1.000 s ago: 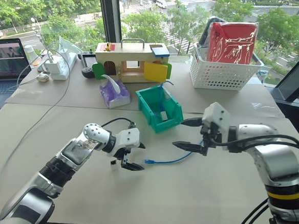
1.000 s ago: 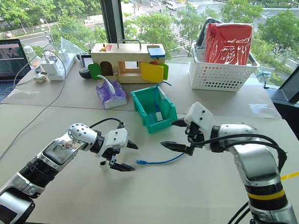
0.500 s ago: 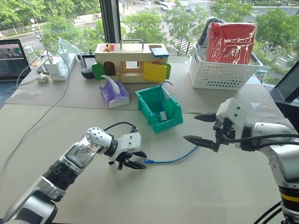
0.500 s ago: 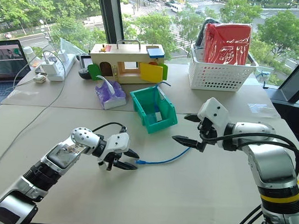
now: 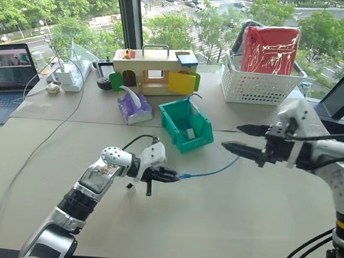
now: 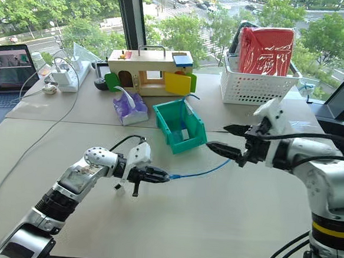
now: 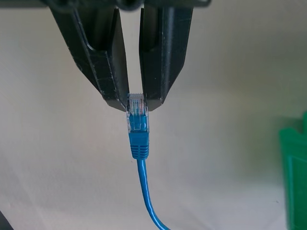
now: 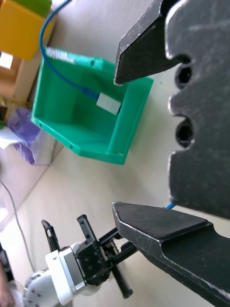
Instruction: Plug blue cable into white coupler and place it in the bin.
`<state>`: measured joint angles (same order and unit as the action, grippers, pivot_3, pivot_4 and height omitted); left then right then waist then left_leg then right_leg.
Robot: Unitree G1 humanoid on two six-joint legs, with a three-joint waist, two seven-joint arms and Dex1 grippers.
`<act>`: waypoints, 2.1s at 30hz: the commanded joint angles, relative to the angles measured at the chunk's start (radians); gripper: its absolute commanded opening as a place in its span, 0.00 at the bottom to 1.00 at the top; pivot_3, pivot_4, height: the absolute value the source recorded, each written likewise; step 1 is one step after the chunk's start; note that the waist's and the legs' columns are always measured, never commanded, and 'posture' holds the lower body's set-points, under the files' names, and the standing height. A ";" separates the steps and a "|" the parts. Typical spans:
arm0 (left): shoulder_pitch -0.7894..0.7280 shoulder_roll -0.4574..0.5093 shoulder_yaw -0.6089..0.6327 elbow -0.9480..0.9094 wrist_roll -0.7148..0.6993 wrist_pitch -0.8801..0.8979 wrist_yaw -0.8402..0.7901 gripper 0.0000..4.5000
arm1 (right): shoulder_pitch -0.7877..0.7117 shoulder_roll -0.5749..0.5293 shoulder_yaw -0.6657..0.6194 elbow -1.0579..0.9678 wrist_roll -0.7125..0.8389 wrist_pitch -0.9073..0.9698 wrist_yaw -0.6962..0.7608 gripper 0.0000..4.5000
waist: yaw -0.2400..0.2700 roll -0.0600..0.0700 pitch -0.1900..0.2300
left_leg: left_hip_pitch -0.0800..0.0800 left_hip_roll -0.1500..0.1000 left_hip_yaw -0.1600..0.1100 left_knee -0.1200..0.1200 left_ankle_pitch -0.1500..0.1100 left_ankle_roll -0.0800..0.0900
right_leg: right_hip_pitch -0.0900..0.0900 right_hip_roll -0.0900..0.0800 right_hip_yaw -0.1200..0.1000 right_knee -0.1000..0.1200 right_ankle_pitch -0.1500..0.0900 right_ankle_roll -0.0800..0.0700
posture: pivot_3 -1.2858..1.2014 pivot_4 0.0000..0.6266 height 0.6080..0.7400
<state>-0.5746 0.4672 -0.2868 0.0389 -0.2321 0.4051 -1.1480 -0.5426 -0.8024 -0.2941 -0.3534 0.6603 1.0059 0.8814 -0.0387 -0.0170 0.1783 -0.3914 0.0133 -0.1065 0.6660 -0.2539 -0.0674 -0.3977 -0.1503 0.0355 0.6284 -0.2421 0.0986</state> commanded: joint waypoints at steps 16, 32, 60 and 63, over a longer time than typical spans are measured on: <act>-0.225 -0.335 0.074 0.222 0.158 -0.408 0.430 0.01 | 0.252 0.175 -0.311 -0.161 1.094 0.063 -0.941 1.00 | 0.008 0.000 -0.001 | 0.004 0.000 0.001 0.001 -0.002 0.003 | 0.007 0.001 0.002 -0.003 0.000 0.000 | 0.52 0.24 1.00; -0.199 -0.423 0.042 0.120 0.171 -0.328 0.512 0.01 | 0.174 0.325 -0.088 -0.035 1.114 -0.279 -1.269 1.00 | -0.003 0.001 -0.001 | 0.004 -0.001 0.000 0.001 -0.001 0.004 | 0.007 0.001 0.003 -0.003 0.000 0.000 | 0.52 0.24 1.00; -0.163 -0.417 0.015 -0.037 0.081 -0.106 0.436 0.00 | 0.186 0.358 -0.018 -0.023 1.071 -0.349 -1.182 0.78 | -0.004 0.001 -0.001 | 0.004 -0.001 0.000 0.001 -0.001 0.004 | 0.006 0.001 0.004 -0.004 0.000 0.000 | 0.52 0.24 1.00; -0.158 -0.415 0.019 -0.043 0.080 -0.095 0.443 0.00 | 0.185 0.360 -0.020 -0.022 1.080 -0.352 -1.184 0.78 | -0.004 0.001 -0.001 | 0.004 -0.001 0.000 0.001 -0.001 0.004 | 0.006 0.001 0.004 -0.004 0.000 0.000 | 0.52 0.24 1.00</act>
<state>-0.7290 0.0539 -0.2679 0.0432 -0.1399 0.3086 -0.7106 -0.3482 -0.4435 -0.2911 -0.3441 1.7211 0.6785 -0.3088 -0.0424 -0.0159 0.1773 -0.3876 0.0126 -0.1064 0.6666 -0.2552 -0.0633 -0.3912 -0.1492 0.0389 0.6243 -0.2422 0.0988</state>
